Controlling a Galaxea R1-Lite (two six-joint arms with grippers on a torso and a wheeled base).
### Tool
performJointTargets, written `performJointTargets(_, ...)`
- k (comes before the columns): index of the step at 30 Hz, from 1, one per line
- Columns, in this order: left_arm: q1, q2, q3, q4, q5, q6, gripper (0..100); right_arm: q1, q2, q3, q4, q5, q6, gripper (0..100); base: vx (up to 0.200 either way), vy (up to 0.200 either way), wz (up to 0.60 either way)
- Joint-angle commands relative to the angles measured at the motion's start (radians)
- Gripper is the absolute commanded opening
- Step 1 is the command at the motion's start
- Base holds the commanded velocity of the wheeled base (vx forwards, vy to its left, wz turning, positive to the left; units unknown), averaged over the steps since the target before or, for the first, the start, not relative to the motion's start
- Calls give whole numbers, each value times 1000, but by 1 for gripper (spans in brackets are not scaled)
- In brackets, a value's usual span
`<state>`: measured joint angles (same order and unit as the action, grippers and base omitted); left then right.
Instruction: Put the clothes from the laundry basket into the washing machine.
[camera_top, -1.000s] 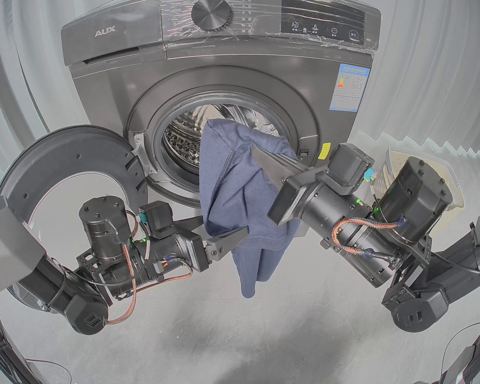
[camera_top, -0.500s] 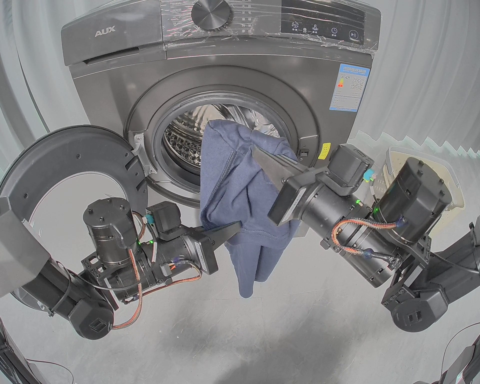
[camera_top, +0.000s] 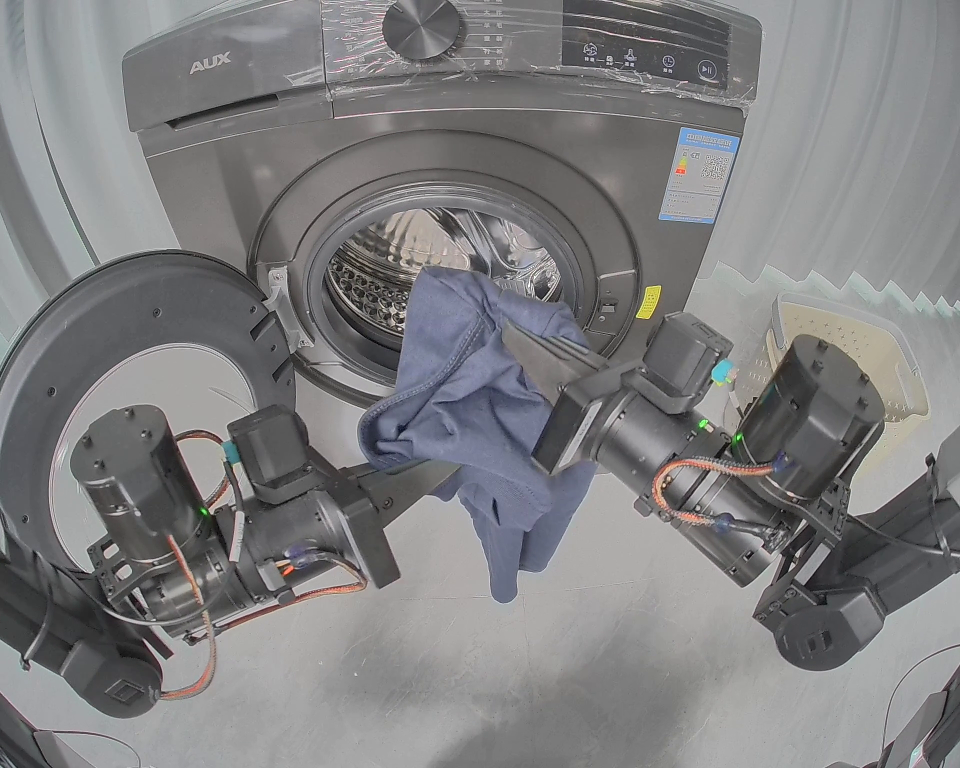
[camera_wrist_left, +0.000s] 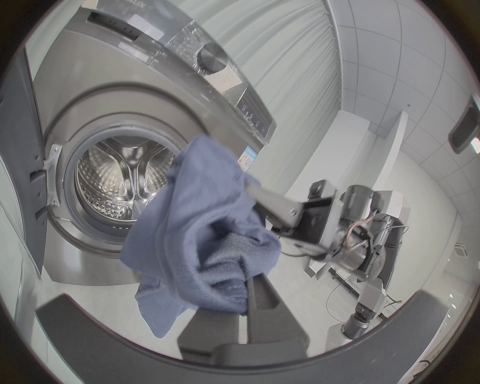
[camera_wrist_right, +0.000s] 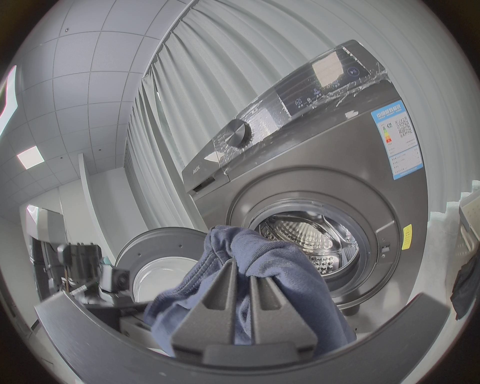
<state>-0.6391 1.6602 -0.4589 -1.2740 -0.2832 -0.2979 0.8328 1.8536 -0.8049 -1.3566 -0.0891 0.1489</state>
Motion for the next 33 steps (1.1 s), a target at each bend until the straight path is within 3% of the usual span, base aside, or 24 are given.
performJointTargets(1,-14,-89,23,-1,-1,-1,0,9,15,21,-3,2,0,0,0,0,0)
performJointTargets(6,-14,-88,14,-2,-2,-1,0,11,13,38,-9,5,0,0,0,0,0)
performJointTargets(7,-14,-88,8,-4,-2,-1,0,11,13,44,-13,6,0,100,0,0,0)
performJointTargets(17,-1,-66,-121,7,9,-30,0,46,4,216,-16,14,-3,100,0,0,0)
performJointTargets(26,-1,-28,-176,1,116,-44,0,28,-2,302,-38,11,-12,100,0,0,0)
performJointTargets(33,13,-31,-187,4,128,-41,0,19,4,323,-38,9,-8,100,0,0,0)
